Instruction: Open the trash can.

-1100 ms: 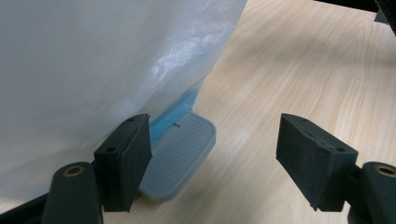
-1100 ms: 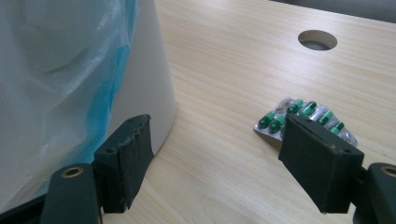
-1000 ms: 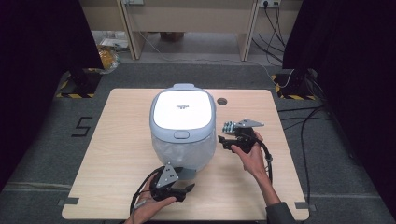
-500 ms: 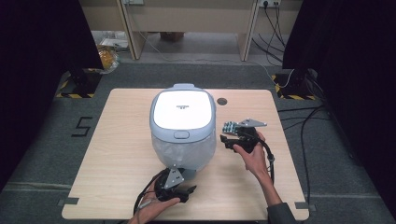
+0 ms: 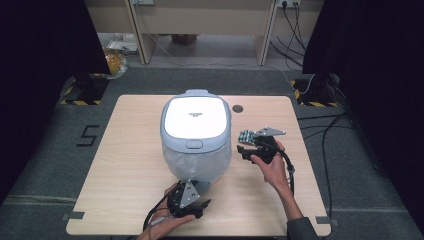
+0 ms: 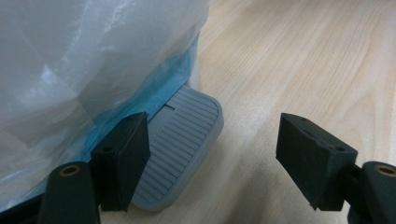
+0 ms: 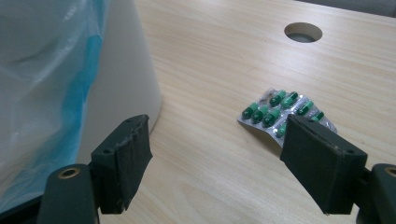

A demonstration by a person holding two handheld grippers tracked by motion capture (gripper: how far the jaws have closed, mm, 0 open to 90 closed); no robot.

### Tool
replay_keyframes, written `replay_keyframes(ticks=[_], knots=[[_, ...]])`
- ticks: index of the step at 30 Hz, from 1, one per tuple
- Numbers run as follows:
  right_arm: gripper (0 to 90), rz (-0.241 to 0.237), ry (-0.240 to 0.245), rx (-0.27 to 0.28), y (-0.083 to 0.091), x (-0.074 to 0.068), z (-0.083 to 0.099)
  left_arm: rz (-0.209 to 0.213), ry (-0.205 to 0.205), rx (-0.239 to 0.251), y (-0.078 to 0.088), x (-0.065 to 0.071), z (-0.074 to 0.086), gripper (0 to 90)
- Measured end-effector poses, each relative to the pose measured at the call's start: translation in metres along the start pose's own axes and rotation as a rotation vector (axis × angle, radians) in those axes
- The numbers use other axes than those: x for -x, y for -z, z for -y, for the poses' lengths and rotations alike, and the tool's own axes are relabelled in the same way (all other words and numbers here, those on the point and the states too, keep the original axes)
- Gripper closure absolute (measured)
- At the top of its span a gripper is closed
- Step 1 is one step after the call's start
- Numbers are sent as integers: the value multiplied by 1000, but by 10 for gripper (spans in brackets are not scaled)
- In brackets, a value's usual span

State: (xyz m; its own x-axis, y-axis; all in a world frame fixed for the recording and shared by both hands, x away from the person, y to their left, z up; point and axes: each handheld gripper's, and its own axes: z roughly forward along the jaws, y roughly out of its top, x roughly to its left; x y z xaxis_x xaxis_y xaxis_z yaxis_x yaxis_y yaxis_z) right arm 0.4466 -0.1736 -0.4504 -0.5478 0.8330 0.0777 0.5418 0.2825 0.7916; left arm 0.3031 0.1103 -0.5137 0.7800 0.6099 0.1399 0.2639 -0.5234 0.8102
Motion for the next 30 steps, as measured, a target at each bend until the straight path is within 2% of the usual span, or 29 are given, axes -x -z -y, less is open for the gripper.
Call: replay_keyframes(ticks=[11,13,23,24,30], knots=[[239,5,-15,-12,-4,5,2,33,1,-3,1,-5,0,254],[240,6,-23,-17,-5,6,2,47,13,2,1,-6,1,254],[243,13,-46,-38,-13,13,4,54,-9,-4,0,-8,3,258],[244,14,-49,-41,-14,14,4,62,3,0,0,-7,3,258],[246,22,-70,-63,-20,18,5,71,-4,-14,-4,-8,6,259]])
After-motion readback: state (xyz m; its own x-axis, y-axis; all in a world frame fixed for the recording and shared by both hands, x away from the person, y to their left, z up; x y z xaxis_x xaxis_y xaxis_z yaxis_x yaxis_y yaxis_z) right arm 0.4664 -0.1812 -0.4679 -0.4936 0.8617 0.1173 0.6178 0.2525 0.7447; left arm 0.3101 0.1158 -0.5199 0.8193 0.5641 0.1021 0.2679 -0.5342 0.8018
